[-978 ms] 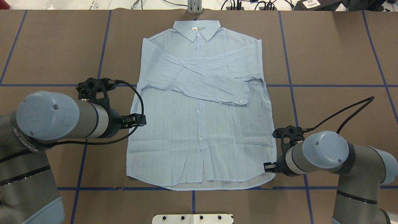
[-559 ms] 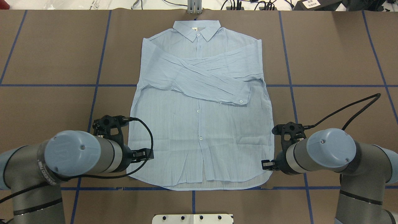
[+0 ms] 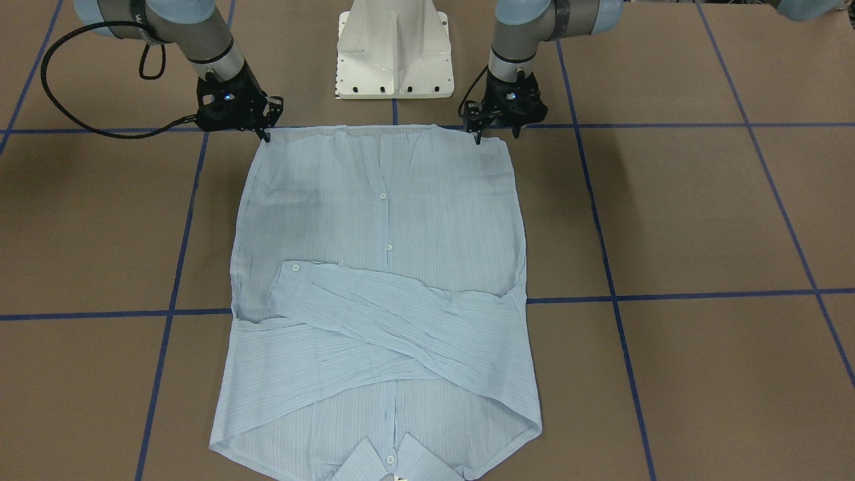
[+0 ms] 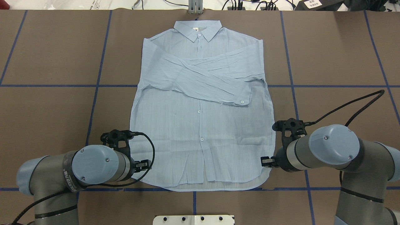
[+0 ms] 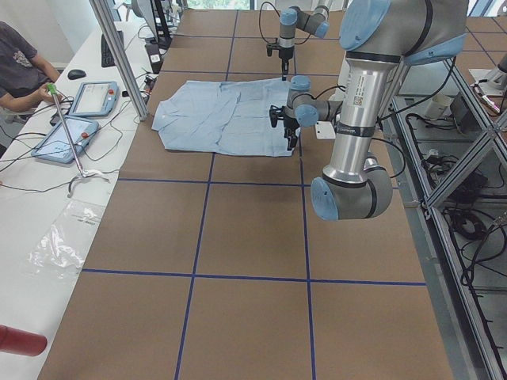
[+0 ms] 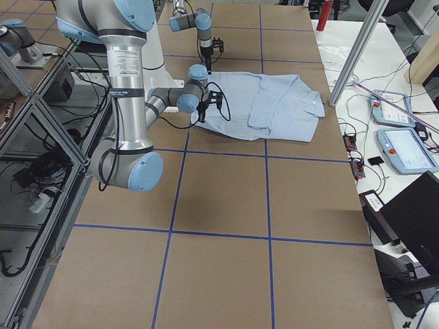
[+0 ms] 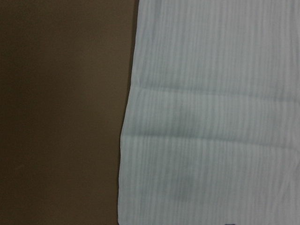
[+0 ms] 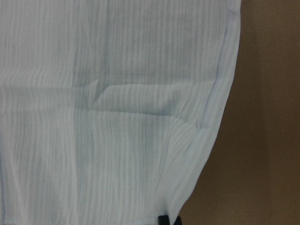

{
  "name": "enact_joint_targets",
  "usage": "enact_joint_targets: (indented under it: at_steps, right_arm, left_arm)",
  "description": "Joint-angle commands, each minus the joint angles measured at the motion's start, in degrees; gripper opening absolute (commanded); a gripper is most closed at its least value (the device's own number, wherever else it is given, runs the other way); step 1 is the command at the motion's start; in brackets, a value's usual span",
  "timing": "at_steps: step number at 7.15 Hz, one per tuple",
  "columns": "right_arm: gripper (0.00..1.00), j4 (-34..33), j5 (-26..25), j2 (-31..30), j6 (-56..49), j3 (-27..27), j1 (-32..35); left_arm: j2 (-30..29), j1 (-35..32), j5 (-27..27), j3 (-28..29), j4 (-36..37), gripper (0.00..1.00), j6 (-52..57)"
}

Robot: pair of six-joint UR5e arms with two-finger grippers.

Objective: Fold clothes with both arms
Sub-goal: 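Grasp the two hem corners nearest the robot with both grippers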

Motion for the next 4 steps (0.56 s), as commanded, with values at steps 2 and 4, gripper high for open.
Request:
enact_joint_targets:
  at_steps: [2,4]
  right_arm:
    - [0.00,0.0,0.1,0.2,0.0,0.0,0.6]
    - [0.00,-0.1,0.2,0.2,0.0,0.0,0.9]
  left_arm:
    - [0.8,0.2,0.4,0.8,-0.1,0.77,0.2]
    - [0.8,0.3,0.4,0.9,-0.2,0.75,0.3]
